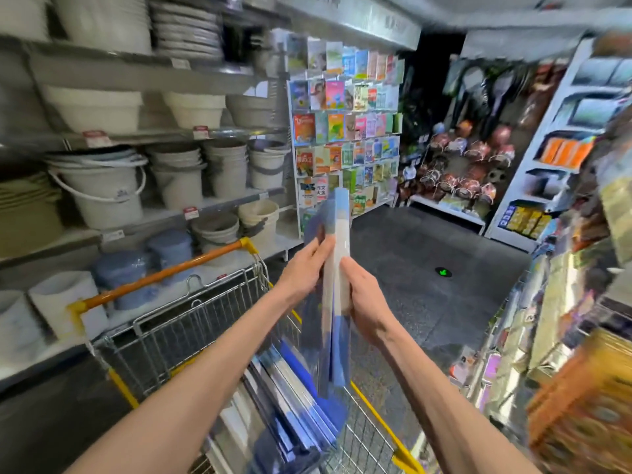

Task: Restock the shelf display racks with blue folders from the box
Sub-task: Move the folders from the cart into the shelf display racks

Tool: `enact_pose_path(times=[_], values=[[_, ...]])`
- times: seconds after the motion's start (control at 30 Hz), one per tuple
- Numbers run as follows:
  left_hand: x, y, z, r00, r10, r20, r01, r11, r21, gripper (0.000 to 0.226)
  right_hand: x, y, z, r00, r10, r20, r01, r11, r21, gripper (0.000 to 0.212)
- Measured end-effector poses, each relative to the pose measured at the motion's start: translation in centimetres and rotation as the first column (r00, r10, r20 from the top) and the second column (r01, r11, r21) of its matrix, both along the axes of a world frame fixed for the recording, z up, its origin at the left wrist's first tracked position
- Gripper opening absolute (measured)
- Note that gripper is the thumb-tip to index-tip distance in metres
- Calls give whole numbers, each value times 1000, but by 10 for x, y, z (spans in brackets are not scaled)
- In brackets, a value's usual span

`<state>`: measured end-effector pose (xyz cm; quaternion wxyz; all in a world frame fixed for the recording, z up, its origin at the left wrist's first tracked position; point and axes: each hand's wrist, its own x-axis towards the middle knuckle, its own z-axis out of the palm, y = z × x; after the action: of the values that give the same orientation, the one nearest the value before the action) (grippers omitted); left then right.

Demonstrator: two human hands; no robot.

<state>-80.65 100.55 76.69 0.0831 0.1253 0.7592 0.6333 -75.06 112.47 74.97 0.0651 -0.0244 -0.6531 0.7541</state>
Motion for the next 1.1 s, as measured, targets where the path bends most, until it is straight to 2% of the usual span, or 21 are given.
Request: enact_pose_path(times=[0.1,0.27,0.37,0.5,0.6,0.73,0.83,0.9,1.03,1.1], values=[[0,4,16,999,-30,-24,33,995,92,47,6,6,21,998,21,-63,-22,1000,-12,38],[4,10,37,998,-39,-59,48,986,160,50,18,15,40,994,55,-92,-59,998,-32,38],[10,11,47,997,-34,-65,46,980,192,43,26,21,46,992,84,-92,-89,995,-52,41],[17,16,56,995,-41,-94,59,978,201,58,31,32,51,989,109,-103,-112,993,-22,39],[21,21,57,995,-41,-86,60,971,232,61,36,39,54,985,135,-108,-133,991,30,38],[23,25,58,996,-55,-76,74,960,271,50,39,45,58,979,169,-115,-164,985,48,39],[25,27,57,995,-98,-34,104,946,308,24,40,49,61,978,176,-113,-170,983,63,42],[28,29,59,993,-114,-26,116,940,320,18,42,51,62,975,183,-123,-174,981,84,45],[30,30,62,994,-92,-58,105,943,315,18,45,53,67,978,167,-127,-159,985,71,47],[32,32,64,994,-86,-72,104,945,310,30,47,54,68,981,156,-119,-151,987,49,44]])
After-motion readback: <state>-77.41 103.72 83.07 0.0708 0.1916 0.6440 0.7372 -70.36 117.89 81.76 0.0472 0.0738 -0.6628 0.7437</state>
